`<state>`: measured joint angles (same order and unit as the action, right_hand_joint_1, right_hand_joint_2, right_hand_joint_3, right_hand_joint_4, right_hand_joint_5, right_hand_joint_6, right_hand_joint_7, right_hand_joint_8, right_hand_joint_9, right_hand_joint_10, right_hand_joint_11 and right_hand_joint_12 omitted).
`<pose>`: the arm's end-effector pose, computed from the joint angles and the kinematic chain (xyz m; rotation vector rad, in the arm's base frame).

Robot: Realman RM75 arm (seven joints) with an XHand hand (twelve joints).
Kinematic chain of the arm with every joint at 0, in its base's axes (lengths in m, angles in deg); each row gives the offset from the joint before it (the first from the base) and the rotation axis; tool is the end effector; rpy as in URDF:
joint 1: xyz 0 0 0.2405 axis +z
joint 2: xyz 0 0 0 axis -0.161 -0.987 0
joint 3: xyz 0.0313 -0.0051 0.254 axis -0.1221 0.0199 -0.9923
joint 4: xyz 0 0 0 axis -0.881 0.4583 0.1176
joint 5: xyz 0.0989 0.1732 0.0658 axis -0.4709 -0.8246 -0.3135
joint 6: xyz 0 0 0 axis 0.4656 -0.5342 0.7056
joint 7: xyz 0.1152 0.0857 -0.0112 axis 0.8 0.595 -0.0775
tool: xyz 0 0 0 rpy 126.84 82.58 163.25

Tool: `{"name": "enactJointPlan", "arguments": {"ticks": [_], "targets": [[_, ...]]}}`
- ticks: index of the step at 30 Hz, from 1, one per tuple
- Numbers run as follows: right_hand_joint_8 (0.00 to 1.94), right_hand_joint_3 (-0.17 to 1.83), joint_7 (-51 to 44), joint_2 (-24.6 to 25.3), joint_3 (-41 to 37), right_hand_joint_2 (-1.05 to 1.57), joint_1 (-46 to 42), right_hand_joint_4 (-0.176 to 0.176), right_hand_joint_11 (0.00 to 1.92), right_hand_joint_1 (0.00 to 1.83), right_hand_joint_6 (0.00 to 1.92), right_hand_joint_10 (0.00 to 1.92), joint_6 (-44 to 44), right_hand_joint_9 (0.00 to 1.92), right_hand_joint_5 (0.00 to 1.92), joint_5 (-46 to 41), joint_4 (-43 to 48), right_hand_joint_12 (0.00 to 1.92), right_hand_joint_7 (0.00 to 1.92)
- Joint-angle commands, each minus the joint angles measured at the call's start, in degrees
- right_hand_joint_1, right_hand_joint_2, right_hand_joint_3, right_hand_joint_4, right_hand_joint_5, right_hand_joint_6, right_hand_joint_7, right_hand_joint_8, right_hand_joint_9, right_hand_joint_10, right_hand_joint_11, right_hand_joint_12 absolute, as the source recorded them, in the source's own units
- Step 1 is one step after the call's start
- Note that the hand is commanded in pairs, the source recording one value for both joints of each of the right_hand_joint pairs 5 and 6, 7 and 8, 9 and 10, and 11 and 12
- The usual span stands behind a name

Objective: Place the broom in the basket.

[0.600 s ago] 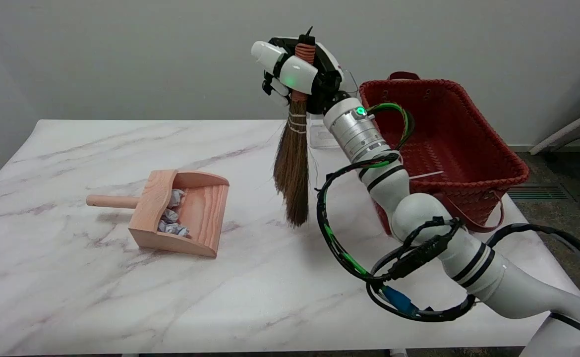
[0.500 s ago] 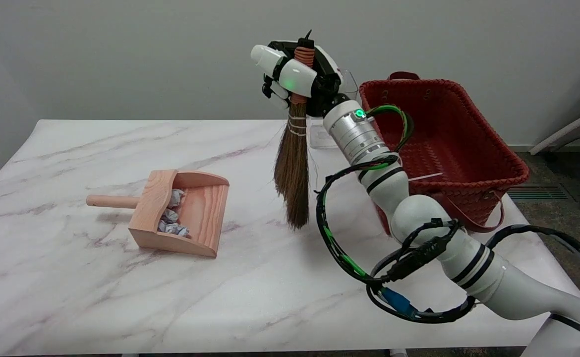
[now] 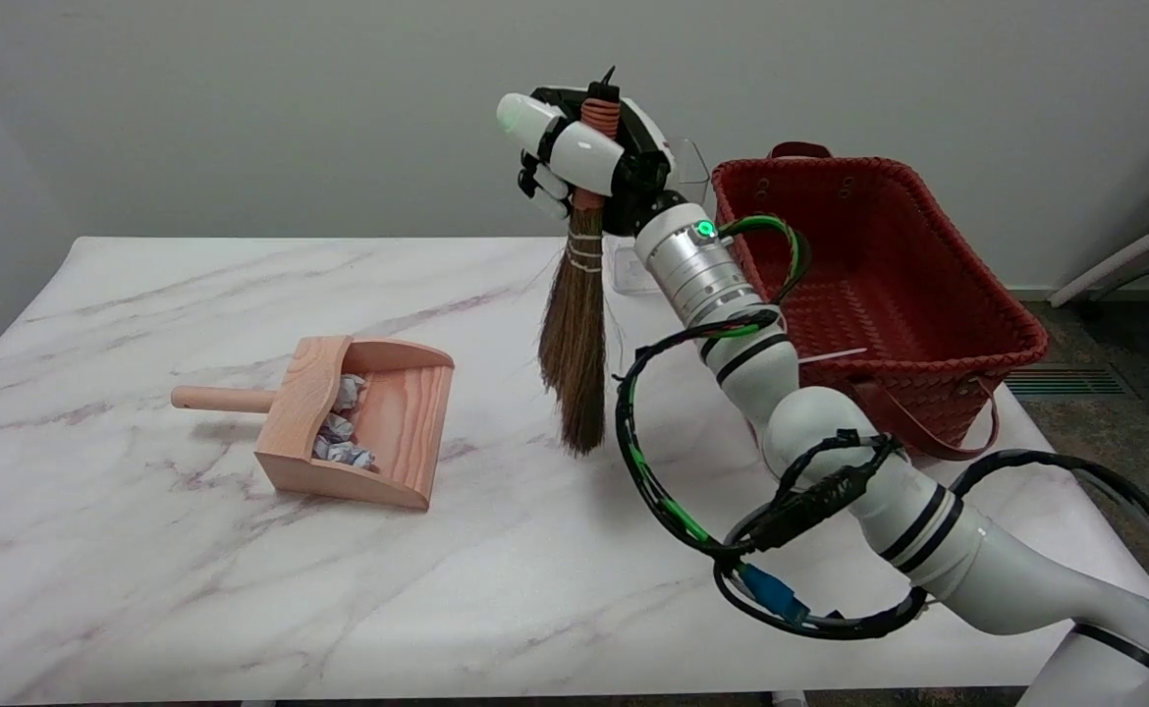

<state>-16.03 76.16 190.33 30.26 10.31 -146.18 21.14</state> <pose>-0.1424 -0.4058 0.2234 1.4269 -1.3368 1.5590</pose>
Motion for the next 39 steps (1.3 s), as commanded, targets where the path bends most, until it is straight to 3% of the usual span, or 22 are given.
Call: {"name": "enactJointPlan", "arguments": {"ticks": [1,7,11,13,14,19,24,26,27,32,39], "targets": [[1.92,0.39,-1.1,-0.1,-9.2,1.57,2.8,0.000,1.85,1.19,1.92,1.92,1.5,1.92,1.92,-6.0,6.5,1.85,1.92],[1.92,0.40,-1.3,-6.4,-14.6,1.57,5.7,0.000,1.85,1.19,1.92,1.92,6.2,1.92,1.92,-20.6,11.0,1.85,1.92],[1.92,0.41,-1.4,-11.2,-16.8,1.57,6.8,0.000,1.85,1.19,1.92,1.92,6.7,1.92,1.92,-23.1,13.0,1.85,1.92],[1.92,0.41,0.7,-14.7,-14.5,1.57,7.8,0.000,1.84,1.19,1.92,1.92,6.8,1.92,1.92,-27.9,21.1,1.84,1.92],[1.92,0.41,-1.3,-15.9,-19.3,1.57,6.4,0.000,1.85,1.19,1.92,1.92,8.2,1.92,1.92,-25.5,14.0,1.85,1.92],[1.92,0.40,-1.1,-23.9,-22.6,1.57,5.7,0.000,1.84,1.19,1.92,1.92,12.8,1.92,1.92,-36.1,15.3,1.84,1.92],[1.92,0.39,-1.1,-29.0,-29.7,1.57,3.3,0.000,1.84,1.19,1.92,1.92,15.9,1.92,1.92,-37.2,15.2,1.84,1.92],[1.92,0.38,1.1,-31.4,-31.1,1.57,1.5,0.000,1.84,1.19,1.92,1.92,18.0,1.92,1.92,-41.1,22.1,1.84,1.92],[1.92,0.38,-0.8,-30.7,-36.2,1.57,-0.9,0.000,1.84,1.19,1.92,1.92,19.6,1.92,1.92,-37.2,14.6,1.84,1.92],[1.92,0.37,-0.8,-30.8,-44.2,1.57,-7.3,0.000,1.85,1.20,1.92,1.92,24.4,1.92,1.92,-37.3,12.5,1.85,1.92],[1.92,0.34,-1.2,-30.6,-42.6,1.57,-10.7,0.000,1.85,1.20,1.92,1.92,26.0,1.92,1.92,-36.9,9.4,1.85,1.92]]}}
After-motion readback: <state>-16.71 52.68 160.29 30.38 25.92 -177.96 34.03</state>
